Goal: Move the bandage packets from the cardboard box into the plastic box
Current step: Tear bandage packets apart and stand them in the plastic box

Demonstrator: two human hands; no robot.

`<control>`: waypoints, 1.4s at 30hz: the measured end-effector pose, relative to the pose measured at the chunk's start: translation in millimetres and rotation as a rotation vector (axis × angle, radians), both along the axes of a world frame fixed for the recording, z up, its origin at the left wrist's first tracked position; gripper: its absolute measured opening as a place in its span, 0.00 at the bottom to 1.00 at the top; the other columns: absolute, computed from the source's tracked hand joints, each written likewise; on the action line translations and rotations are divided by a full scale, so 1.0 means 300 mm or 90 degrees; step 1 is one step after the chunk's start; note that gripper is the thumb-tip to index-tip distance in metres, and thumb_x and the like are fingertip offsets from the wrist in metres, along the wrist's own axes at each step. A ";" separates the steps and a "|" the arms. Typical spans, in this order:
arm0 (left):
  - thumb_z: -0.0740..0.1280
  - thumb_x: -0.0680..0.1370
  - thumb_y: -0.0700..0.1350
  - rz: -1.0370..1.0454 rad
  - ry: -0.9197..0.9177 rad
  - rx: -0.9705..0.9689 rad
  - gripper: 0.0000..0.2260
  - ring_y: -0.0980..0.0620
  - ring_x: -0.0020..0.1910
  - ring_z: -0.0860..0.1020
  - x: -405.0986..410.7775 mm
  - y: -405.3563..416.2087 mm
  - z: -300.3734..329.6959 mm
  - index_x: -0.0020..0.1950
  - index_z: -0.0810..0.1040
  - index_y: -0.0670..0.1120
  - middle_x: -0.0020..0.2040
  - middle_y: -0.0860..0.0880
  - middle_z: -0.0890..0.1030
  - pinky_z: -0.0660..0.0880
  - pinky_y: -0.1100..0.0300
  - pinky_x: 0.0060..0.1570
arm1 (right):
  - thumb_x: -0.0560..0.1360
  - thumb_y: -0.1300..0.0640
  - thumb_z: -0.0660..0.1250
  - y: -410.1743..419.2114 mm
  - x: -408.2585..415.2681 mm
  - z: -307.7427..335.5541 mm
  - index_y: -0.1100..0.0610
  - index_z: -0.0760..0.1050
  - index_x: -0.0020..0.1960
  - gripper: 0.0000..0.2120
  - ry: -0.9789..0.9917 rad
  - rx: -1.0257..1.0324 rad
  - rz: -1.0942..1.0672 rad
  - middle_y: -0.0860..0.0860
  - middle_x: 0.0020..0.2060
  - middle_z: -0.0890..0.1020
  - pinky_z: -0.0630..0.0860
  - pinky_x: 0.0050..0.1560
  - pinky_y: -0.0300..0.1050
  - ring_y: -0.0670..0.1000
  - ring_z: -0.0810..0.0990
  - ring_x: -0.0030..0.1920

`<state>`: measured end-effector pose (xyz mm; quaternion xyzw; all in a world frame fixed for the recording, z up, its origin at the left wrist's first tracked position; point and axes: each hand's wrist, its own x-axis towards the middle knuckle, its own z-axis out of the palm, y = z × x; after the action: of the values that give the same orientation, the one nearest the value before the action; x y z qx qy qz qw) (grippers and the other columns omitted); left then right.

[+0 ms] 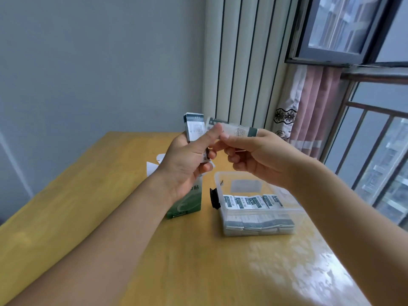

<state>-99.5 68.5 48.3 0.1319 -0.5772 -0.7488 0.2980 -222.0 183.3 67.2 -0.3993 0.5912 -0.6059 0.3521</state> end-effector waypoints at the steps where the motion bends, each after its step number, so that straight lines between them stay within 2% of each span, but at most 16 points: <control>1: 0.71 0.78 0.49 0.013 -0.005 -0.015 0.13 0.56 0.29 0.70 -0.003 0.010 -0.002 0.56 0.80 0.41 0.37 0.50 0.76 0.65 0.67 0.22 | 0.77 0.56 0.70 0.012 0.009 0.007 0.64 0.84 0.50 0.11 0.035 0.019 0.003 0.52 0.33 0.76 0.71 0.34 0.38 0.47 0.72 0.33; 3: 0.70 0.80 0.47 0.039 -0.018 -0.027 0.15 0.57 0.28 0.70 -0.006 0.020 -0.005 0.60 0.79 0.37 0.37 0.49 0.76 0.65 0.66 0.22 | 0.76 0.52 0.71 0.037 0.015 0.027 0.62 0.85 0.51 0.14 0.114 0.060 0.013 0.52 0.33 0.77 0.71 0.35 0.39 0.48 0.73 0.34; 6: 0.69 0.80 0.46 0.035 -0.020 -0.040 0.07 0.57 0.28 0.71 -0.006 0.017 -0.011 0.53 0.79 0.42 0.35 0.51 0.74 0.66 0.66 0.22 | 0.70 0.46 0.73 0.065 -0.001 0.060 0.58 0.85 0.46 0.15 0.215 0.079 -0.039 0.53 0.35 0.79 0.72 0.38 0.41 0.49 0.75 0.35; 9: 0.70 0.80 0.46 0.020 -0.024 -0.030 0.05 0.56 0.29 0.71 -0.008 0.014 -0.015 0.49 0.76 0.46 0.35 0.50 0.73 0.65 0.66 0.22 | 0.66 0.52 0.75 0.076 -0.033 0.075 0.61 0.84 0.42 0.12 0.243 0.070 -0.094 0.56 0.34 0.80 0.71 0.32 0.38 0.47 0.73 0.31; 13: 0.73 0.75 0.52 -0.037 -0.003 0.005 0.11 0.56 0.30 0.70 -0.001 0.033 -0.013 0.52 0.78 0.47 0.36 0.51 0.73 0.65 0.67 0.23 | 0.65 0.60 0.74 0.053 -0.029 0.056 0.65 0.81 0.44 0.10 0.062 0.004 -0.044 0.55 0.31 0.81 0.75 0.27 0.32 0.44 0.76 0.26; 16: 0.73 0.70 0.56 -0.048 0.002 0.010 0.18 0.56 0.31 0.71 0.001 0.050 -0.009 0.55 0.79 0.48 0.38 0.51 0.73 0.66 0.67 0.24 | 0.65 0.57 0.75 0.018 0.002 0.028 0.65 0.80 0.44 0.13 -0.024 -0.044 -0.034 0.58 0.34 0.81 0.79 0.29 0.33 0.46 0.79 0.27; 21: 0.66 0.81 0.54 -0.007 -0.049 0.008 0.10 0.54 0.36 0.77 0.005 0.045 -0.007 0.52 0.79 0.47 0.39 0.49 0.78 0.70 0.65 0.25 | 0.69 0.50 0.77 -0.014 0.053 0.001 0.63 0.79 0.38 0.16 0.246 0.045 -0.082 0.53 0.25 0.77 0.69 0.25 0.36 0.47 0.71 0.24; 24: 0.63 0.84 0.52 0.008 -0.092 -0.022 0.11 0.53 0.38 0.79 0.008 0.042 -0.008 0.47 0.78 0.48 0.40 0.49 0.78 0.74 0.64 0.27 | 0.66 0.47 0.79 -0.012 0.065 0.004 0.60 0.77 0.34 0.18 0.374 0.106 -0.103 0.51 0.24 0.76 0.66 0.25 0.36 0.46 0.68 0.23; 26: 0.62 0.84 0.53 -0.004 -0.113 -0.026 0.13 0.51 0.40 0.82 0.012 0.046 -0.009 0.43 0.76 0.47 0.39 0.48 0.79 0.78 0.62 0.29 | 0.60 0.47 0.81 -0.002 0.051 0.023 0.59 0.80 0.44 0.21 0.413 0.086 -0.119 0.50 0.33 0.81 0.72 0.29 0.38 0.46 0.75 0.28; 28: 0.62 0.84 0.53 -0.034 -0.117 -0.010 0.13 0.49 0.41 0.85 0.014 0.053 -0.009 0.44 0.75 0.46 0.38 0.48 0.81 0.80 0.59 0.31 | 0.57 0.45 0.79 0.015 0.031 0.048 0.50 0.77 0.62 0.35 0.489 0.043 -0.119 0.47 0.52 0.81 0.82 0.41 0.42 0.45 0.82 0.43; 29: 0.62 0.84 0.53 -0.047 -0.122 -0.021 0.13 0.50 0.40 0.85 0.015 0.056 -0.008 0.47 0.76 0.46 0.36 0.49 0.81 0.79 0.59 0.30 | 0.59 0.44 0.77 0.020 0.028 0.052 0.45 0.72 0.69 0.39 0.536 0.028 -0.097 0.45 0.59 0.78 0.83 0.48 0.44 0.45 0.82 0.51; 31: 0.61 0.85 0.50 -0.052 -0.147 -0.080 0.10 0.51 0.35 0.82 0.015 0.065 -0.009 0.53 0.78 0.45 0.34 0.51 0.79 0.75 0.62 0.27 | 0.69 0.43 0.72 0.020 0.048 0.045 0.43 0.66 0.74 0.35 0.604 0.021 -0.045 0.41 0.65 0.75 0.81 0.56 0.44 0.44 0.78 0.60; 34: 0.60 0.84 0.49 -0.020 -0.193 -0.177 0.11 0.53 0.33 0.78 0.006 0.075 -0.018 0.48 0.77 0.45 0.33 0.51 0.76 0.71 0.63 0.27 | 0.81 0.48 0.64 0.004 0.072 0.022 0.49 0.72 0.72 0.20 0.649 0.005 -0.074 0.40 0.54 0.80 0.81 0.53 0.42 0.42 0.81 0.54; 37: 0.62 0.83 0.48 0.004 -0.218 -0.238 0.11 0.53 0.33 0.76 0.007 0.077 -0.018 0.43 0.76 0.45 0.34 0.49 0.75 0.70 0.63 0.28 | 0.82 0.47 0.62 -0.020 0.080 0.007 0.52 0.79 0.61 0.13 0.709 -0.020 -0.166 0.42 0.46 0.82 0.78 0.44 0.35 0.44 0.82 0.45; 39: 0.62 0.83 0.46 0.002 -0.207 -0.242 0.10 0.53 0.33 0.73 0.003 0.083 -0.016 0.43 0.75 0.45 0.34 0.48 0.73 0.68 0.63 0.26 | 0.82 0.47 0.62 -0.028 0.072 0.001 0.53 0.80 0.52 0.11 0.714 -0.045 -0.218 0.44 0.39 0.81 0.73 0.37 0.34 0.42 0.79 0.39; 42: 0.59 0.81 0.44 -0.042 -0.153 -0.177 0.09 0.51 0.31 0.67 -0.001 0.098 -0.012 0.42 0.72 0.44 0.35 0.47 0.72 0.60 0.61 0.25 | 0.82 0.54 0.62 -0.035 0.050 -0.003 0.55 0.80 0.51 0.09 0.687 -0.053 -0.252 0.43 0.37 0.79 0.69 0.36 0.36 0.42 0.76 0.37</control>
<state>-99.9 97.9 44.7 0.1586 -0.7104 -0.6503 0.2175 -207.0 172.7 66.3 -0.5474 0.7260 -0.3935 -0.1358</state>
